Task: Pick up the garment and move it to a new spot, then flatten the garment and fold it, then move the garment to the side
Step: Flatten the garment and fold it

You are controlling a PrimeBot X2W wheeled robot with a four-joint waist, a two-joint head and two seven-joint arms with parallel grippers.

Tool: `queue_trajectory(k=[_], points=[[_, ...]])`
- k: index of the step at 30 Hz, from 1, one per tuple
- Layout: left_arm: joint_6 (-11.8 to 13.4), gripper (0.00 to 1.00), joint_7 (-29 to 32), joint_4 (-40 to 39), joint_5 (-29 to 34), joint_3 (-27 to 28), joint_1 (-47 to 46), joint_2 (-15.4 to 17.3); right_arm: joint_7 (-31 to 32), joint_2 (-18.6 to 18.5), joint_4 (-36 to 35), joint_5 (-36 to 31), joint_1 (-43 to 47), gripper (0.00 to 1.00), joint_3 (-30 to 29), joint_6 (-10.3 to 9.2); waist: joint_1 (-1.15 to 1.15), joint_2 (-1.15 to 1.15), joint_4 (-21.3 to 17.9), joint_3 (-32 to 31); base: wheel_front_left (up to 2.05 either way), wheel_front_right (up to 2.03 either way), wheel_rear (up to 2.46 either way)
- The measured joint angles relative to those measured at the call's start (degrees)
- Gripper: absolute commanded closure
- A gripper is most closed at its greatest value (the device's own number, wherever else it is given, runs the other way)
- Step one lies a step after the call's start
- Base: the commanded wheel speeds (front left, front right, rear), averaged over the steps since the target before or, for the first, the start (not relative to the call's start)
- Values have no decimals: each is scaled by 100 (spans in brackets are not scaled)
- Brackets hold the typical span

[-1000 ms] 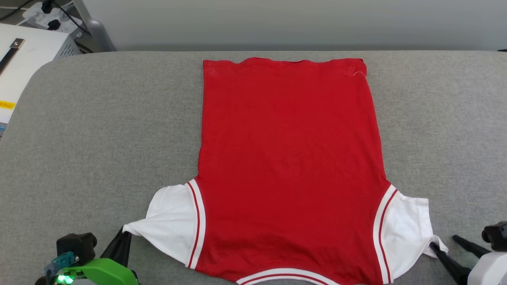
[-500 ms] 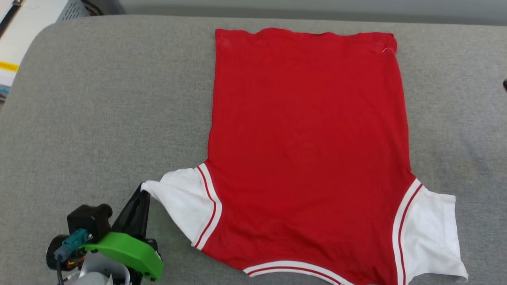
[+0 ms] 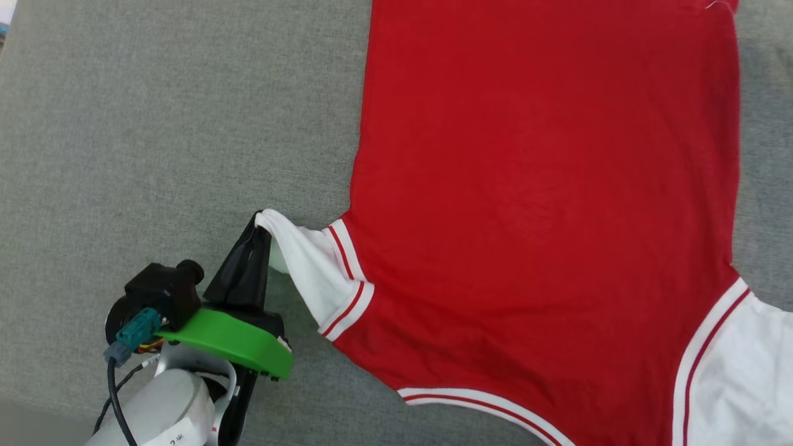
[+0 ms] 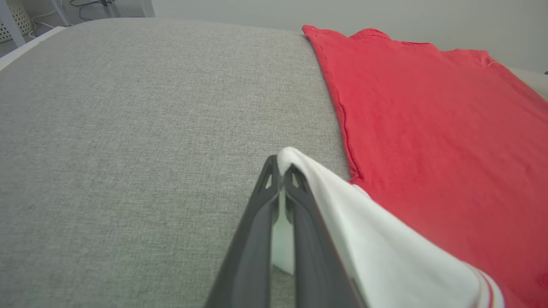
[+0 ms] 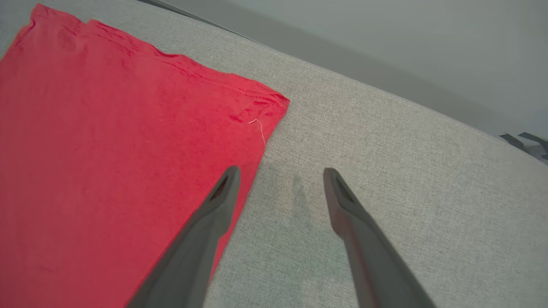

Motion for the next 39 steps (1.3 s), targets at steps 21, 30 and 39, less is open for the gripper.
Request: queue_trajectory(k=[21,30,39], points=[[-531,100,0,341,548,316,-304,-670,719,684,1740,-1128,-1165,100,38,-9,0,0,769,1029,0,0,0],[-610,100,0,480,612,474,-151,-712,-56,704,1722,-832,-934,100,124,-5,0,0,666,634,0,0,0],[-491,100,14,472,633,565,350,-501,-942,-237,654,-83,27,100,1043,-2,0,0,426,-102,0,0,0]])
